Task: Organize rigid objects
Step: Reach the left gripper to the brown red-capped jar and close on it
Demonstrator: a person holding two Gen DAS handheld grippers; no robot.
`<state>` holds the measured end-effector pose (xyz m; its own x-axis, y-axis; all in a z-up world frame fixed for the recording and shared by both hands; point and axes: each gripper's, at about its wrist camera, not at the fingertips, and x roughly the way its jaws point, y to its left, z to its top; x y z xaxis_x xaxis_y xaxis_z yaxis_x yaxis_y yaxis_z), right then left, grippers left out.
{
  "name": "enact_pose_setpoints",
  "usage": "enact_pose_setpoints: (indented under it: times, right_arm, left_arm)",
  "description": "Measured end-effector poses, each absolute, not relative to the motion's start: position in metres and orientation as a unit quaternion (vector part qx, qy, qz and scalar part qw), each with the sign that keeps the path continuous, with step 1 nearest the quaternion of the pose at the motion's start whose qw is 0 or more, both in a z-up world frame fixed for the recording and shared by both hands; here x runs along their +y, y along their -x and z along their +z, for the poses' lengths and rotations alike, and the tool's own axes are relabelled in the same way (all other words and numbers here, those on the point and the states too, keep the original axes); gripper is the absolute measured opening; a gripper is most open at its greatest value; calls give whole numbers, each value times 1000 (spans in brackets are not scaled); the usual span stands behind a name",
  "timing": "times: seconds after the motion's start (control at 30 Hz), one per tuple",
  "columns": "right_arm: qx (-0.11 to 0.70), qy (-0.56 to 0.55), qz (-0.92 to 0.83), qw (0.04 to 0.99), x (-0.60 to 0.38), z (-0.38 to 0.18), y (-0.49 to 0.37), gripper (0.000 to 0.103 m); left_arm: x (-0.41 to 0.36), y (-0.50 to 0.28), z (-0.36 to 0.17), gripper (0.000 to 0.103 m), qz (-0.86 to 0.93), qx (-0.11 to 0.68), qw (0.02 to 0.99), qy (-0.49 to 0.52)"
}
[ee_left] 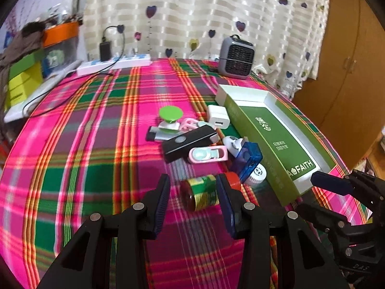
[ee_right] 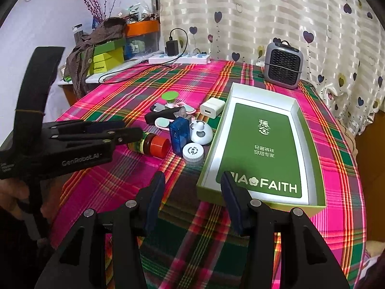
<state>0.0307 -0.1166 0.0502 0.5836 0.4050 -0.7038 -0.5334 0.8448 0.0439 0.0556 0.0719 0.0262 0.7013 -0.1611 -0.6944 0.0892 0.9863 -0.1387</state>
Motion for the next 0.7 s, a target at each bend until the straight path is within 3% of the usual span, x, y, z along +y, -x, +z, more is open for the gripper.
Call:
enact_pose_setpoints:
  times: [0.7]
  right_arm:
    - [375, 82, 261, 886, -119, 51, -35, 49]
  left_arm:
    - [53, -41, 24, 39, -183, 385, 904, -24]
